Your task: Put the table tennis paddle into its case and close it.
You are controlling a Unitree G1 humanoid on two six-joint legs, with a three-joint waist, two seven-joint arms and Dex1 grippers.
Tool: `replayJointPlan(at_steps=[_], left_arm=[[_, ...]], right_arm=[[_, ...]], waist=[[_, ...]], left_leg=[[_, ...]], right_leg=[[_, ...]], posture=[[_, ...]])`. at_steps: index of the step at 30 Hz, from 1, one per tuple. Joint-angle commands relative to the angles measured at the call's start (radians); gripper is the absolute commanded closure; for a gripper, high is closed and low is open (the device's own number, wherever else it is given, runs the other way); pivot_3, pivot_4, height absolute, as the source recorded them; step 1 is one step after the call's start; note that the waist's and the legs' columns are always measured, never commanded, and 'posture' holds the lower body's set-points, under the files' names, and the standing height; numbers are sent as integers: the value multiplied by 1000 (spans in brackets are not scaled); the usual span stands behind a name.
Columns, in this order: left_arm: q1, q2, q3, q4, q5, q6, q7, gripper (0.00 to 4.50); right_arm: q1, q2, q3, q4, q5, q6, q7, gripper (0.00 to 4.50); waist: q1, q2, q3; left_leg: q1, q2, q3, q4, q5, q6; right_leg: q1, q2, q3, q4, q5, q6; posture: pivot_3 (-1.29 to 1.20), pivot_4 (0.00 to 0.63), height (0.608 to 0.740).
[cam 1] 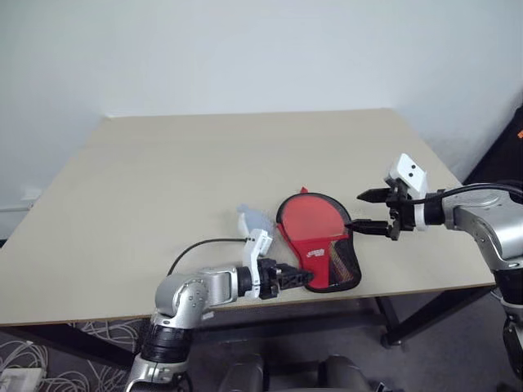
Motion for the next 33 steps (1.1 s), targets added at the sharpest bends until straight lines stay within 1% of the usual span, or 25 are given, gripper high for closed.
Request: replayJointPlan(at_steps=[1,7,12,15,24,25,29,33], left_arm=[[-37,-29,-36,33,20,14,24,716],[-75,-51,-68,67,45,13,37,716],[-90,-41,-68,69,59,31,48,716],[-94,-33,-63,75,66,43,57,1225],[-102,-35,-57,91,77,63,57,4360],[-102,-36,-57,92,78,65,57,4435],[-96,-46,-60,78,71,72,49,4435],[-96,-53,-38,17,36,122,56,4435]], right_arm=[[-17,5,-39,-27,15,0,-13,0],[-25,14,-42,-27,17,8,-29,0],[-24,21,-41,-36,22,15,-42,0],[-29,26,-40,-37,26,18,-48,0],[-45,43,-39,-50,32,36,-61,0],[-46,43,-39,-51,33,38,-62,0],[-52,47,-38,-63,39,50,-67,0],[-53,44,-35,-76,47,62,-68,0]], waist=[[3,0,0],[4,0,0],[5,0,0],[3,0,0],[1,0,0],[1,0,0],[1,0,0],[1,0,0]], left_leg=[[0,0,0,0,0,0],[0,-1,0,1,0,0],[0,-1,0,1,0,0],[0,0,0,1,0,0],[0,0,0,0,0,0],[0,0,0,0,0,0],[0,0,0,0,0,0],[0,0,0,0,0,0]], right_leg=[[0,0,0,0,0,0],[0,0,0,0,0,0],[1,0,0,0,0,0],[0,0,0,0,0,0],[0,0,0,0,0,0],[0,0,0,0,0,0],[0,0,0,0,0,0],[0,0,0,0,0,0]], posture=[[0,0,698],[0,0,698],[0,0,698],[0,0,698],[0,0,698],[0,0,698],[0,0,698],[0,0,698]])
